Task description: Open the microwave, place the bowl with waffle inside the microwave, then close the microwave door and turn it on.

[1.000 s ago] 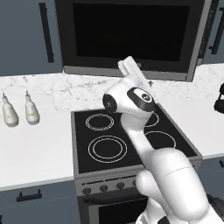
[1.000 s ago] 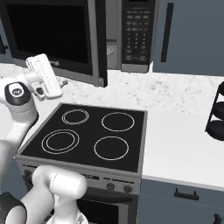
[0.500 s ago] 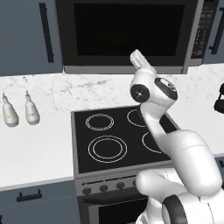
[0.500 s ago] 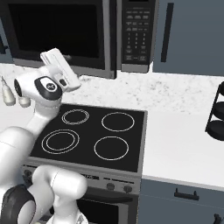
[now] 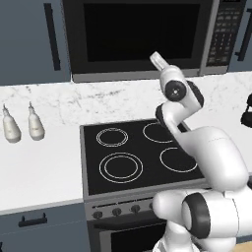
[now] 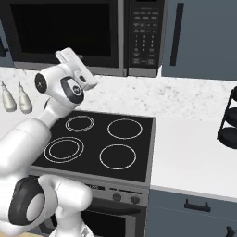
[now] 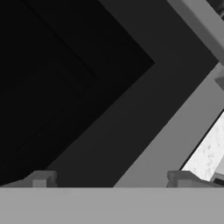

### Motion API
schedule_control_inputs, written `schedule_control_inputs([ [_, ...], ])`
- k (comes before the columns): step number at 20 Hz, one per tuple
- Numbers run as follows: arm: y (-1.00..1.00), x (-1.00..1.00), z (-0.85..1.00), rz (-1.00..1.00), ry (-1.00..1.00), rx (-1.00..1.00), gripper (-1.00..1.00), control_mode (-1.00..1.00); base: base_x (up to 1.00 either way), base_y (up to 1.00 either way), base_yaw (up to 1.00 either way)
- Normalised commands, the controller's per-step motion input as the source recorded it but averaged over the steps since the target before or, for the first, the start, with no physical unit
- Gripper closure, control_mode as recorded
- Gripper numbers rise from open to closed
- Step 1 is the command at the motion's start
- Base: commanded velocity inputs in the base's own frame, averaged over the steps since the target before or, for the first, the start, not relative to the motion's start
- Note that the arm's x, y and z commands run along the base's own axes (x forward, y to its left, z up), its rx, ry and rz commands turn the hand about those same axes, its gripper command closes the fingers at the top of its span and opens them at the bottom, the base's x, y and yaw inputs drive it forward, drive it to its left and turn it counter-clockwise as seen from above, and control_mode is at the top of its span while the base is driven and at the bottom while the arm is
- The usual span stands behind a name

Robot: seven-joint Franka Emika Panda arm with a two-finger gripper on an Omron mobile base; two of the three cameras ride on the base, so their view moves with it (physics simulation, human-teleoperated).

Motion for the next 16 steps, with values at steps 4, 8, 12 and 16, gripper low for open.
schedule_control_inputs([
  [4,0.00,0.15,0.15,0.01,0.11,0.00,-1.00,-1.00,0.00,0.00,0.00],
  [8,0.00,0.01,0.22,0.00,0.07,-0.01,-1.00,-1.00,0.00,0.00,0.00],
  [12,-0.22,-0.42,0.28,0.01,0.02,-0.04,-1.00,-1.00,0.00,0.00,0.00],
  [16,-0.41,-0.78,0.29,0.05,0.00,-0.05,-1.00,-1.00,0.00,0.00,0.00],
])
